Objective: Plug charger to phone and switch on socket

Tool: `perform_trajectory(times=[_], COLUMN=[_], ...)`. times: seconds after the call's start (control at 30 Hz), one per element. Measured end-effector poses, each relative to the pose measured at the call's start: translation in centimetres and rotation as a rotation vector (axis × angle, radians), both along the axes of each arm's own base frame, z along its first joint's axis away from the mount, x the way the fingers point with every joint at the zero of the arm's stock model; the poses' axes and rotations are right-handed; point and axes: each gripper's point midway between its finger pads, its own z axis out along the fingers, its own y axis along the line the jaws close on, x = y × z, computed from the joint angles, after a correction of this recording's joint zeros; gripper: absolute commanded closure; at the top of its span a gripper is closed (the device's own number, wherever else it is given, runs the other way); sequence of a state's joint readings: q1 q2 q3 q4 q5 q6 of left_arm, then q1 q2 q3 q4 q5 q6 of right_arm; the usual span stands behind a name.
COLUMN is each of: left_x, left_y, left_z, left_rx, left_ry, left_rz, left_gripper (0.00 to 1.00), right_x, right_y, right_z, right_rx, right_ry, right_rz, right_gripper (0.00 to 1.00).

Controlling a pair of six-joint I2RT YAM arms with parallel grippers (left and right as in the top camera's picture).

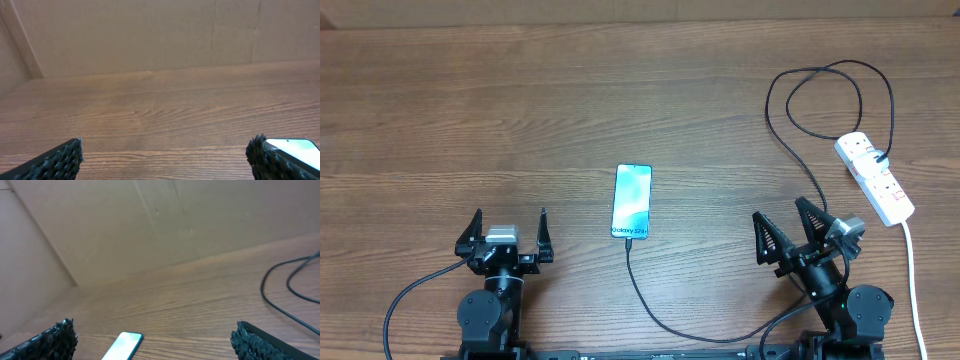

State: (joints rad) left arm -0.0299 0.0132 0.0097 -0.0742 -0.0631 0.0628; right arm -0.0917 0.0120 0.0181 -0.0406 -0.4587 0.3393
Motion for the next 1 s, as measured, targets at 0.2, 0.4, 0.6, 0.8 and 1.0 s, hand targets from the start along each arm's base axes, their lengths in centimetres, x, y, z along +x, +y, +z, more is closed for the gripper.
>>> perform_trajectory(times=[0.2,0.4,0.6,0.8,1.0], left_x=[0.0,0.0,0.0,0.0,0.0], left_y=[0.0,0.0,0.0,0.0,0.0], left_z=[0.0,0.0,0.0,0.0,0.0], left_rx=[0.0,0.0,0.0,0.0,0.0], left_ry=[0.0,0.0,0.0,0.0,0.0], left_rz=[0.0,0.0,0.0,0.0,0.0], left_gripper=[0.0,0.0,0.0,0.0,0.01], right_x=[0.2,0.3,0.4,0.5,0.5], right_y=[-0.5,-0.7,-1.0,-1.3,-1.4], right_z=[-0.3,-0.3,-0.3,-0.3,-0.3], right_rx=[-0.075,-0.178,-0.208,-0.219,-0.22], right_ry=[-0.016,-0.055,-0.064,-0.066,-0.067], right_rz=[-0.033,-0.048,-0.063,-0.081,-0.084], right_gripper=[0.0,0.0,0.0,0.0,0.0])
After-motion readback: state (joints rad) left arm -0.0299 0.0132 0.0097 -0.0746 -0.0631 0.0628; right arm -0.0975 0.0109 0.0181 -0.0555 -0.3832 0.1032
